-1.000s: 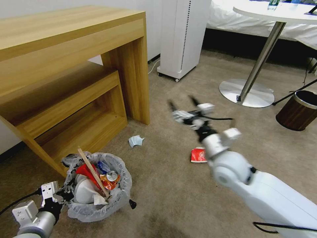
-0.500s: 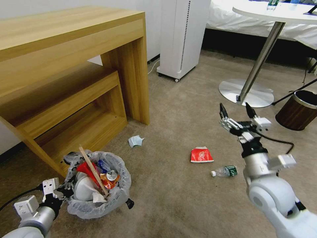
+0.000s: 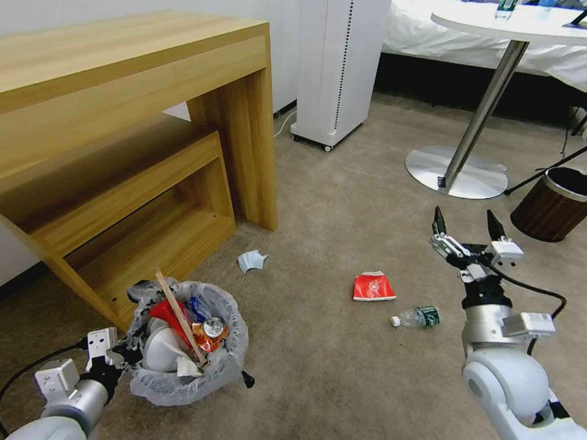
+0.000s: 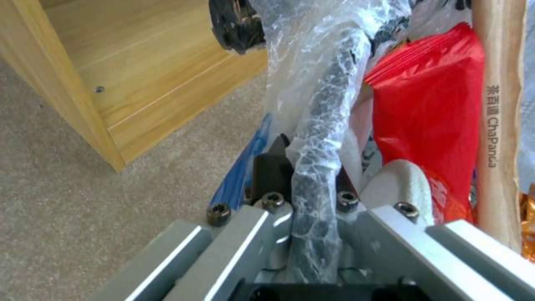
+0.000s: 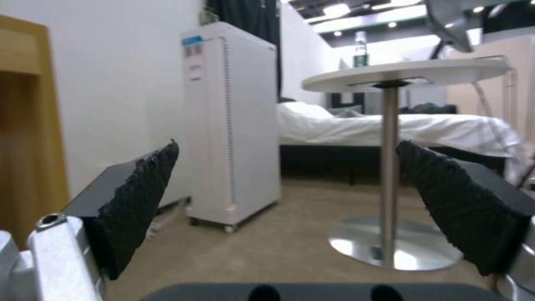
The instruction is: Pick up the trash bin and place the garbage on the floor into it.
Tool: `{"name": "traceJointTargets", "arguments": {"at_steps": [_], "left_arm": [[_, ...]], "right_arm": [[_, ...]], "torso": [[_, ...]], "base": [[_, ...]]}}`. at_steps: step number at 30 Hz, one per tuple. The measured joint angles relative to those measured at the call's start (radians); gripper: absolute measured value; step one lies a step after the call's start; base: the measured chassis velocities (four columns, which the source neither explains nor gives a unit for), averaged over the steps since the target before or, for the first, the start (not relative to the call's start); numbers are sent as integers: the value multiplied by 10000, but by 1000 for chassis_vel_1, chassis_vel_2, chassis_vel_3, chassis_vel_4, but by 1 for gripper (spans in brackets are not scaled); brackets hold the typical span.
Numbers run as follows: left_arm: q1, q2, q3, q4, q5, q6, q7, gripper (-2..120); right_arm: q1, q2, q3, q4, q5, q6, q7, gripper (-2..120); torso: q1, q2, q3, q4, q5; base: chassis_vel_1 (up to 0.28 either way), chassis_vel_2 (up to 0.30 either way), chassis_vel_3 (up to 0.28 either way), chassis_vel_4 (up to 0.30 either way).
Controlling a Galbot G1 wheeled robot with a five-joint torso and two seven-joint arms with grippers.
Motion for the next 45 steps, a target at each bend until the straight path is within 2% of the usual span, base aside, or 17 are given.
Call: {"name": "traceJointTargets", "arguments": {"at_steps": [11,28,45], "left_arm": [[118,132,-71,-28,83,-74,15,1],[239,165,-165,-38,62,-156,8,1],[-3,342,-429,533,-359,-113,-167,1]], "right_arm": [[-201,437,111,17,-460,-351,435,100],[-226,547,68,-121,-542,-343,585,100],[-259,588,-3,-348,-805,-67,369,100]], "torso": [[0,0,1,1,0],[0,0,1,0,0],[0,0,1,0,0]], "base": [[0,0,0,0],[0,0,0,0],[0,0,0,0]]}}
